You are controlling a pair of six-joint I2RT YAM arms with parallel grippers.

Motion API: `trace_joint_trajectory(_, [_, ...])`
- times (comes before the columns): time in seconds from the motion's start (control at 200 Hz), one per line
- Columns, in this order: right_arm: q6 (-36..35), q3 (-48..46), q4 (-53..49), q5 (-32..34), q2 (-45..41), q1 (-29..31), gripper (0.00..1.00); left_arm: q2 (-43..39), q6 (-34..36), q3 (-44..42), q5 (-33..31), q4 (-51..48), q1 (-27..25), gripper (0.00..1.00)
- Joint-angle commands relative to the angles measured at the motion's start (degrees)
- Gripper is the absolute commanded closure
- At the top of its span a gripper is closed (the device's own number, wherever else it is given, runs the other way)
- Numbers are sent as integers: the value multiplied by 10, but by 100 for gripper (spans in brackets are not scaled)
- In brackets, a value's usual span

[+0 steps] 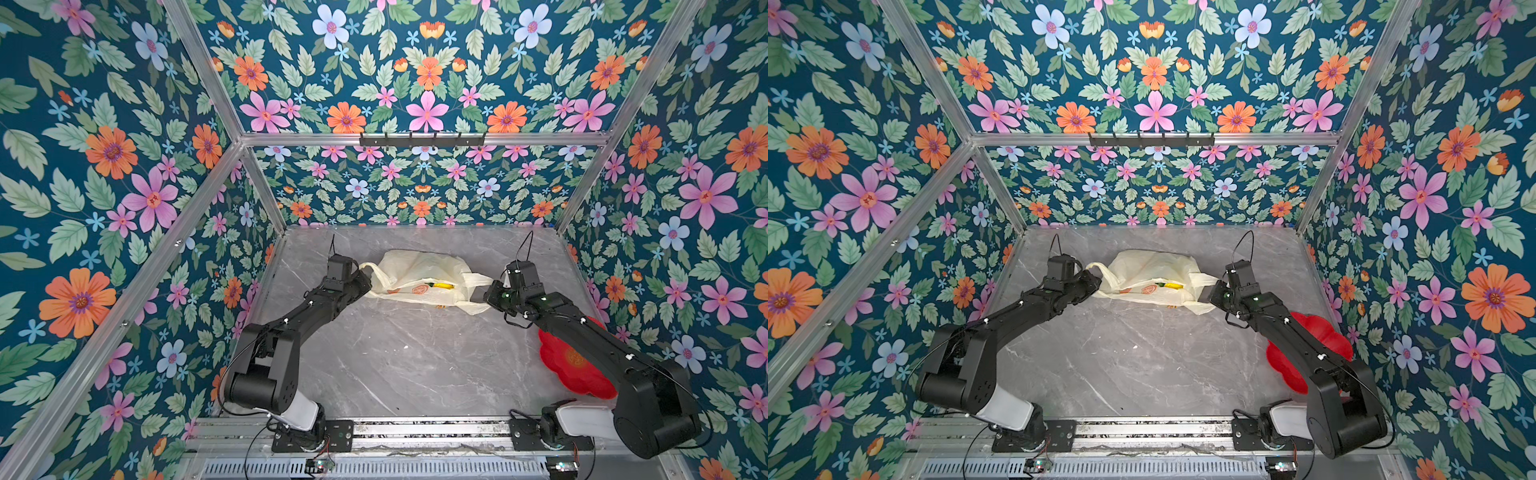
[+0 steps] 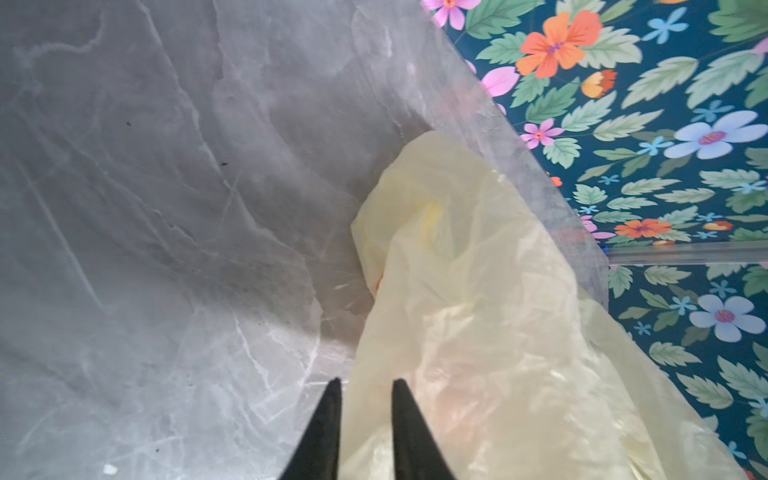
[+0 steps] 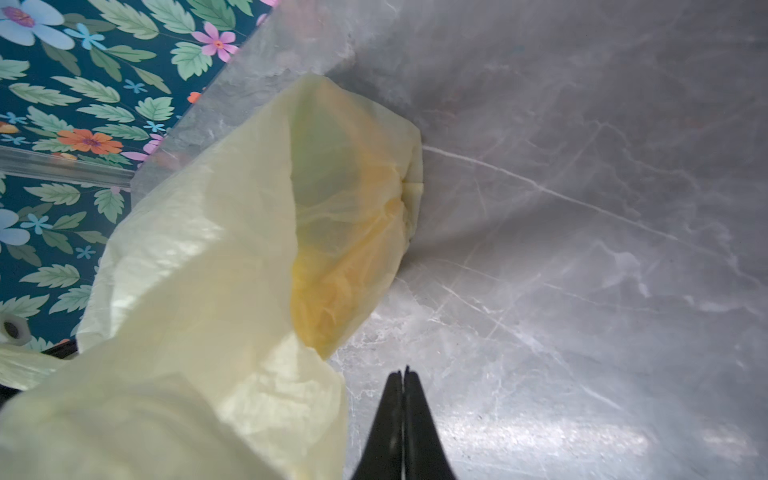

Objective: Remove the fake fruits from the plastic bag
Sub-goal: 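Pull the handles apart and lay the bag on its side with both grippers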

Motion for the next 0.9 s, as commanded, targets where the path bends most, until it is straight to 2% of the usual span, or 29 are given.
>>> trace_joint_trajectory(0.0, [-16,9,-13,23,4,5,100,-36,17,-26,-34,-28,0,53])
trace_joint_trajectory(0.11, [-12,5,-19,32,-3,5,100,-95,30,-59,-62,-45,-8,40])
trace_joint_trajectory(0.185, [-11,1,-19,37,-11,5,100,-147,51,-67,-96,-77,-18,36])
trace_joint_trajectory(0.24, [-12,2,-20,39,-16,5,100,-199,68,-73,-149,-103,-33,36])
trace_joint_trajectory(0.305, [-14,5,-21,39,-20,5,100,-276,102,-89,-219,-109,-66,29])
trace_joint_trajectory(0.36, [-14,8,-24,40,-23,5,100,-305,126,-78,-249,-147,-82,27])
trace_joint_trajectory(0.47, [-15,18,-23,40,-20,5,100,-319,153,-45,-279,-233,-110,27])
trace_joint_trajectory(0.63, [-19,36,-25,28,-9,5,100,-331,180,-17,-253,-252,-156,28])
trace_joint_trajectory(0.78, [-15,35,-20,26,-13,7,100,-277,212,52,-231,-247,-260,29])
trace_joint_trajectory(0.895, [-13,30,-17,27,-18,9,100,-222,224,84,-227,-202,-350,29])
